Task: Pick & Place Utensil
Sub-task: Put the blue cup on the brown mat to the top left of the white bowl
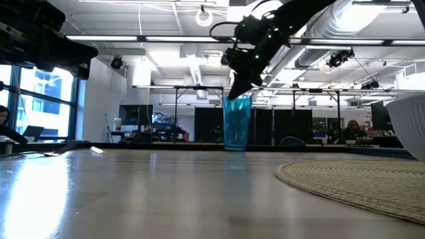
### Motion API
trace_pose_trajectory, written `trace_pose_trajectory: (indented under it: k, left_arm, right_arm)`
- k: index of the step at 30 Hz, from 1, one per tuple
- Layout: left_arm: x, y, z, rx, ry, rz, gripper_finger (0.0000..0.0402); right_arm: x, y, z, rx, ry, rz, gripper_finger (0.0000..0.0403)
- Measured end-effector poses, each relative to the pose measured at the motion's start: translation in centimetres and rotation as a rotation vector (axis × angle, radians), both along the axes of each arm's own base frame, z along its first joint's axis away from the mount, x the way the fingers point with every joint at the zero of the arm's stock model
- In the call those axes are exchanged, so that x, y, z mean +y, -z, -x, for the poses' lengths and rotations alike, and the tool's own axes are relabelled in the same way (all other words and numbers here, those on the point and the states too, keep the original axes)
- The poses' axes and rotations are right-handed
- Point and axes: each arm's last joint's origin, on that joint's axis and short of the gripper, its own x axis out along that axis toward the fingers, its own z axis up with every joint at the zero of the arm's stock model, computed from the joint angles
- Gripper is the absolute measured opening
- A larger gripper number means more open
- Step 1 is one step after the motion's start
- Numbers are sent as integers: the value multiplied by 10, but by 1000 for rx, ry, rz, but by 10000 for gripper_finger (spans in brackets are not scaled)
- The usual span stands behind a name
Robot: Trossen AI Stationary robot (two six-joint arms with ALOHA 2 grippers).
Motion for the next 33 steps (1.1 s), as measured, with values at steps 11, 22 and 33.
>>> trace_pose_trajectory:
  k: [11, 22, 33]
  left_arm:
    - [0, 0, 0, 0, 0, 0, 1]
    - [0, 0, 0, 0, 0, 0, 1]
    - [0, 0, 0, 0, 0, 0, 1]
  right_arm:
    - [4, 10, 4, 4, -11, -5, 21]
    - [4, 10, 3, 10, -31, 13, 100]
    - [17, -33, 19, -81, -59, 100, 225]
